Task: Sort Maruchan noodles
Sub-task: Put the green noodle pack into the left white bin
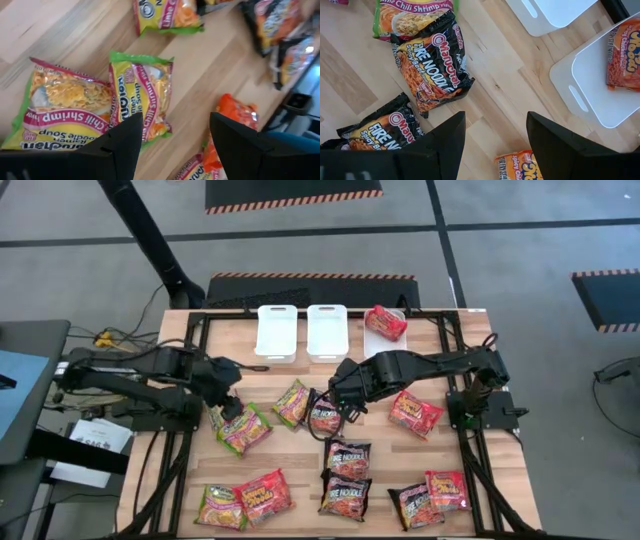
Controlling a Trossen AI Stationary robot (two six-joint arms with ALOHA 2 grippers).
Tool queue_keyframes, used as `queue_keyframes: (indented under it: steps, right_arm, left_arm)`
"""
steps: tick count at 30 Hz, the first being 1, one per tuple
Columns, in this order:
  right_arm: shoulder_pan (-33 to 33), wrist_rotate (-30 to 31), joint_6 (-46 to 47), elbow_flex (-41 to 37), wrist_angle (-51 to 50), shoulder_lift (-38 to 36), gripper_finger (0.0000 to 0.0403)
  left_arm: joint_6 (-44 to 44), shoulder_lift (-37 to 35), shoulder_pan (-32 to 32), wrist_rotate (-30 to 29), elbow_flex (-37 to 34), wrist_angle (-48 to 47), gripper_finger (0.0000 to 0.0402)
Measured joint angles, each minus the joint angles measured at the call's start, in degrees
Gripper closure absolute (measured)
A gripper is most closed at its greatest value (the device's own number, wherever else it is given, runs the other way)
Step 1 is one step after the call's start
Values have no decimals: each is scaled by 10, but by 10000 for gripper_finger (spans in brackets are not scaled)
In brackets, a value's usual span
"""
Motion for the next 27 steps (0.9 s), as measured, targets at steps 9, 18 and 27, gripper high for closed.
queue_keyframes:
  steps: [9, 18, 27]
  right_arm:
    - [0, 0, 0, 0, 1, 0, 168]
    - [0, 0, -1, 0, 14, 0, 168]
    - [0, 0, -2, 0, 15, 0, 168]
  left_arm:
    - [-53, 77, -73, -61, 0, 0, 184]
    - [-97, 155, -129, -89, 0, 2, 184]
    - [-120, 248, -159, -119, 0, 19, 184]
